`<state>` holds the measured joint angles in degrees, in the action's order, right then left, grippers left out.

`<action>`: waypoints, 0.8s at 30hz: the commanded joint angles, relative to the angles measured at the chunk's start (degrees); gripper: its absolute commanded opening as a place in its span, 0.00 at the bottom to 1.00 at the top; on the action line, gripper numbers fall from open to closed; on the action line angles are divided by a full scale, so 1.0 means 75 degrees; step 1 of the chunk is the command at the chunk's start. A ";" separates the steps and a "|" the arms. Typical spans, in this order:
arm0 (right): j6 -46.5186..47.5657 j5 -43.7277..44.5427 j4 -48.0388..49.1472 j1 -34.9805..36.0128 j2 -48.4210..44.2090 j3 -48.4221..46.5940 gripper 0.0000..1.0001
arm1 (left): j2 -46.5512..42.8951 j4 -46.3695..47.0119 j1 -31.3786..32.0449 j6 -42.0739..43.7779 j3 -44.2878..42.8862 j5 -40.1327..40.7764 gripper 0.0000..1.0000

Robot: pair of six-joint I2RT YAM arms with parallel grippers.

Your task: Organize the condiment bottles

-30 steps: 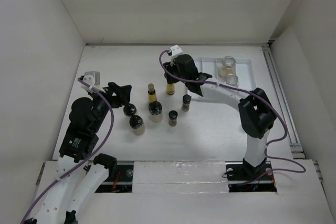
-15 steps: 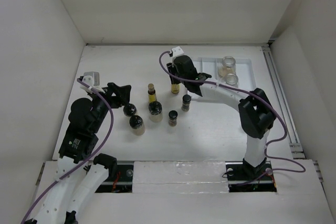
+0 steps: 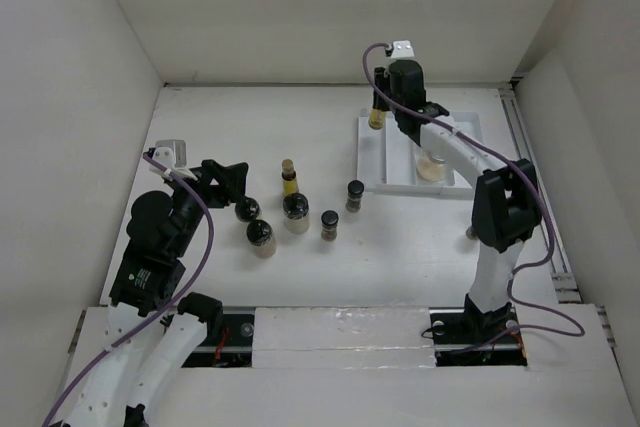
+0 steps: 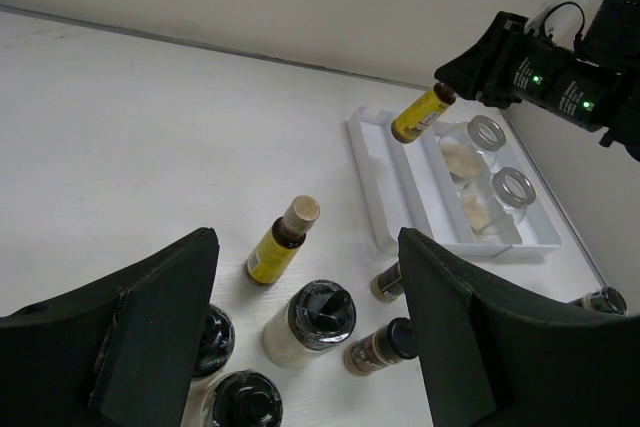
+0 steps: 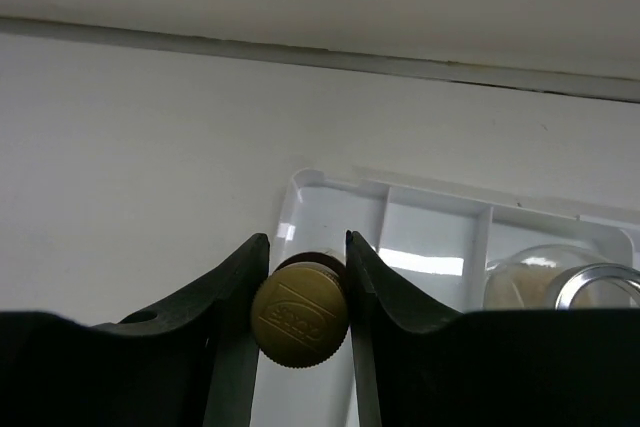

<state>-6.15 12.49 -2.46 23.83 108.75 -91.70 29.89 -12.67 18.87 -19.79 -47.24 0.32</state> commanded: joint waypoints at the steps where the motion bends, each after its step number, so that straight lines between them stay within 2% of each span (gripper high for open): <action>1: -0.0012 -0.0271 0.0527 -0.0153 0.0300 -0.0639 0.17 | -0.0036 0.0318 -0.0032 0.0049 0.0030 -0.0019 0.68; 5: 0.0058 -0.0353 0.0363 -0.0377 0.0943 -0.1318 0.17 | -0.0036 0.0318 -0.0032 0.0049 0.0030 -0.0019 0.68; 14: 0.0059 -0.0260 0.0760 -0.0366 0.1297 -0.1087 0.15 | 0.0034 0.0318 -0.0032 0.0049 0.0030 -0.0019 0.68; 16: 0.0059 -0.0259 0.0761 -0.0365 0.1402 -0.1086 0.29 | 0.0034 0.0318 -0.0032 0.0049 0.0030 -0.0019 0.68; 18: 0.0059 -0.0353 0.0854 -0.0365 0.1402 -0.0922 0.46 | 0.0034 0.0318 -0.0032 0.0119 0.0030 -0.0019 0.68; 19: 0.0059 -0.0353 0.0855 -0.0365 0.1228 -0.0829 0.65 | 0.0034 0.0318 -0.0032 0.0119 0.0030 -0.0019 0.68; 20: 0.0059 -0.0353 0.0855 -0.0365 0.1157 -0.0828 0.75 | 0.0034 0.0318 -0.0032 0.0119 0.0030 0.0051 0.68; 23: 0.0059 -0.0423 0.0855 -0.0296 0.0725 -0.0828 0.95 | 0.0034 0.0318 -0.0032 0.0119 0.0030 0.0051 0.68; 24: 0.0059 -0.0423 0.0855 -0.0295 0.0584 -0.0828 0.95 | 0.0034 0.0318 -0.0032 0.0119 0.0030 0.0051 0.68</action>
<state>-5.80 10.00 -0.67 20.80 119.42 -97.49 29.89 -12.67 18.87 -19.73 -47.24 0.40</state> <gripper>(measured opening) 0.936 0.684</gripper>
